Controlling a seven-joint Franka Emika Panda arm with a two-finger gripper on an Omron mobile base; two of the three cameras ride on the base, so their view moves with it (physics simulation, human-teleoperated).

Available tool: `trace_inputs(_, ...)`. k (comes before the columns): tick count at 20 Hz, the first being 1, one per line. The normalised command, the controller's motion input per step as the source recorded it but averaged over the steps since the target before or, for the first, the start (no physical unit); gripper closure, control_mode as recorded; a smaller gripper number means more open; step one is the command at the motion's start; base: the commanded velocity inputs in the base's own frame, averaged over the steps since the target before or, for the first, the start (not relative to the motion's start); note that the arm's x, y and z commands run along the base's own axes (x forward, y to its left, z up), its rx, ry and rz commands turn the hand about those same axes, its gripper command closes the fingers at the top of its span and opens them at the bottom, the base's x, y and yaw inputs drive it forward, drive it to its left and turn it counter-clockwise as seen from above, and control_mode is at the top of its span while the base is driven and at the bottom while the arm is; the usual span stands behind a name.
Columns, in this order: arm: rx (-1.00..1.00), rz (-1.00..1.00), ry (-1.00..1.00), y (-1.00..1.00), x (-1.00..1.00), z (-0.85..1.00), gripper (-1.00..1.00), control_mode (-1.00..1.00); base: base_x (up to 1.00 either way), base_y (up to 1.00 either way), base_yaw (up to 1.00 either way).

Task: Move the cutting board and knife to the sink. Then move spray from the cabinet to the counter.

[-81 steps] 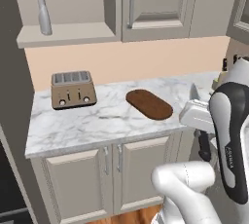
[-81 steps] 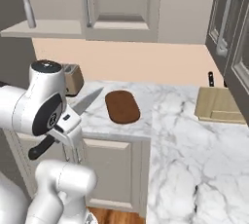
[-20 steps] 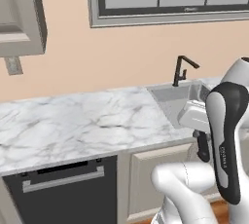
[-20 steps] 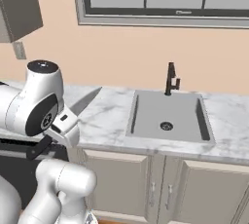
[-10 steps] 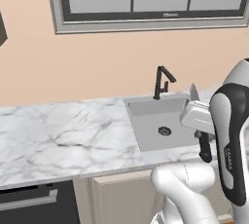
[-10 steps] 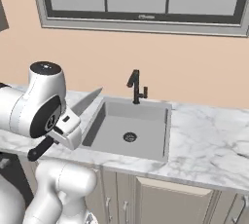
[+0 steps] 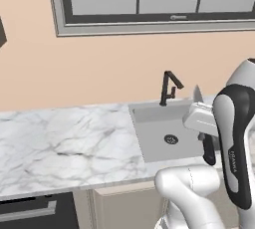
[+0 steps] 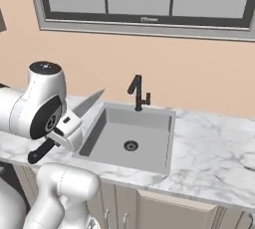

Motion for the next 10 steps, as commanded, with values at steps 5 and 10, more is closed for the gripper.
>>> trace_inputs(5,0.00,0.00,0.00,0.00,0.00,0.00,1.00,1.00,0.38,-0.55,-0.33)
trace_inputs(10,0.00,0.00,0.00,0.00,0.00,0.00,1.00,1.00,0.61,-0.75,0.07)
